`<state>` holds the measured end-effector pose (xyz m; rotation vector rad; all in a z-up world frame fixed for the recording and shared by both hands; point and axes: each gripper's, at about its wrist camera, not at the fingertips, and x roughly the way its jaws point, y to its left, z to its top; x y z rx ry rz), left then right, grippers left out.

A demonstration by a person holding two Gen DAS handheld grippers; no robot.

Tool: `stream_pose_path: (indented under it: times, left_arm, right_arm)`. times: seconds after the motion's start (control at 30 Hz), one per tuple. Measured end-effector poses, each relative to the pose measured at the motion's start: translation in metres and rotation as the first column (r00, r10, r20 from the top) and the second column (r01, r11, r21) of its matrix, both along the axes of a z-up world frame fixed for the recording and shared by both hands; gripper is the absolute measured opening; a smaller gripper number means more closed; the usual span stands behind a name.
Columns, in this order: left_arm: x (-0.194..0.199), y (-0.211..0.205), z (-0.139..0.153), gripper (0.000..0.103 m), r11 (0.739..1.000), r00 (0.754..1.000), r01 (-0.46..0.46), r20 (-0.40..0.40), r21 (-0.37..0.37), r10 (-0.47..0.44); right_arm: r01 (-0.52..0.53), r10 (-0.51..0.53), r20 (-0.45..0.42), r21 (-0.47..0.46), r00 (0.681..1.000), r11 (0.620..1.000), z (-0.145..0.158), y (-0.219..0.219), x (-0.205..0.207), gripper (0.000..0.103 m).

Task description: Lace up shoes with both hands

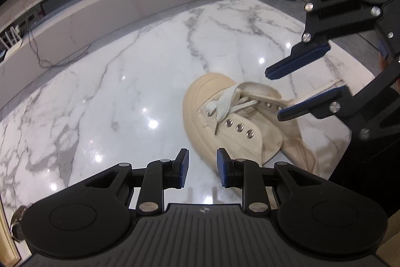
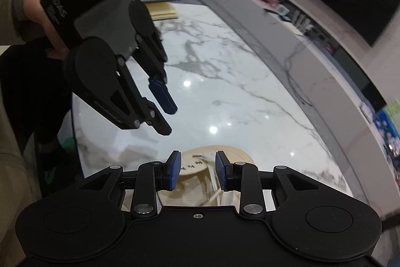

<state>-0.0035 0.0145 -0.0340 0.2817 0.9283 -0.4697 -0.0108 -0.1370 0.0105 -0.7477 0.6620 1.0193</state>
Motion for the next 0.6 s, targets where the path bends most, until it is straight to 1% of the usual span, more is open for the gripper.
stream_pose_path:
  times: [0.03,0.1,0.17,0.2,0.23,0.3,0.33,0.4,0.43,0.53,0.6]
  left_arm:
    - [-0.001,-0.001,0.001,0.025,1.000,1.000,0.006,0.008,-0.002,-0.006]
    - [-0.003,-0.002,0.002,0.032,1.000,1.000,0.019,0.023,-0.007,-0.019]
    - [-0.006,-0.004,0.004,0.033,0.999,0.999,0.035,0.040,-0.007,-0.035]
    - [-0.008,-0.005,0.005,0.034,0.999,0.998,0.044,0.049,-0.007,-0.043]
    - [-0.009,-0.006,0.006,0.035,0.999,0.997,0.052,0.058,-0.006,-0.052]
    - [-0.012,-0.008,0.008,0.038,0.998,0.995,0.070,0.075,-0.004,-0.069]
    - [-0.013,-0.009,0.009,0.039,0.997,0.993,0.078,0.084,-0.003,-0.078]
    - [-0.016,-0.011,0.011,0.045,0.995,0.990,0.095,0.101,-0.001,-0.095]
    - [-0.018,-0.012,0.012,0.047,0.995,0.989,0.104,0.109,0.001,-0.103]
    - [-0.022,-0.014,0.015,0.056,0.992,0.982,0.129,0.135,0.005,-0.129]
    - [-0.025,-0.016,0.017,0.074,0.989,0.978,0.146,0.152,0.008,-0.146]
  right_arm:
    - [0.024,-0.024,-0.008,0.011,1.000,1.000,-0.001,-0.002,-0.001,0.030]
    - [0.064,-0.064,-0.023,0.030,0.998,0.997,-0.002,-0.005,-0.001,0.032]
    - [0.112,-0.111,-0.026,0.039,0.994,0.993,-0.003,-0.008,0.000,0.032]
    - [0.130,-0.129,-0.029,0.045,0.991,0.990,-0.002,-0.010,0.000,0.034]
    - [0.158,-0.156,-0.036,0.057,0.987,0.986,-0.002,-0.013,0.001,0.038]
    - [0.198,-0.195,-0.048,0.081,0.980,0.977,-0.001,-0.018,0.003,0.042]
    - [0.217,-0.215,-0.038,0.099,0.976,0.971,0.000,-0.020,0.002,0.042]
    - [0.256,-0.258,-0.002,0.126,0.966,0.958,0.001,-0.024,0.001,0.043]
    - [0.274,-0.276,-0.007,0.137,0.961,0.952,0.002,-0.025,0.002,0.043]
    - [0.304,-0.301,-0.046,0.194,0.953,0.933,0.002,-0.030,0.006,0.043]
    - [0.301,-0.297,-0.053,0.239,0.953,0.923,0.001,-0.034,0.007,0.044]
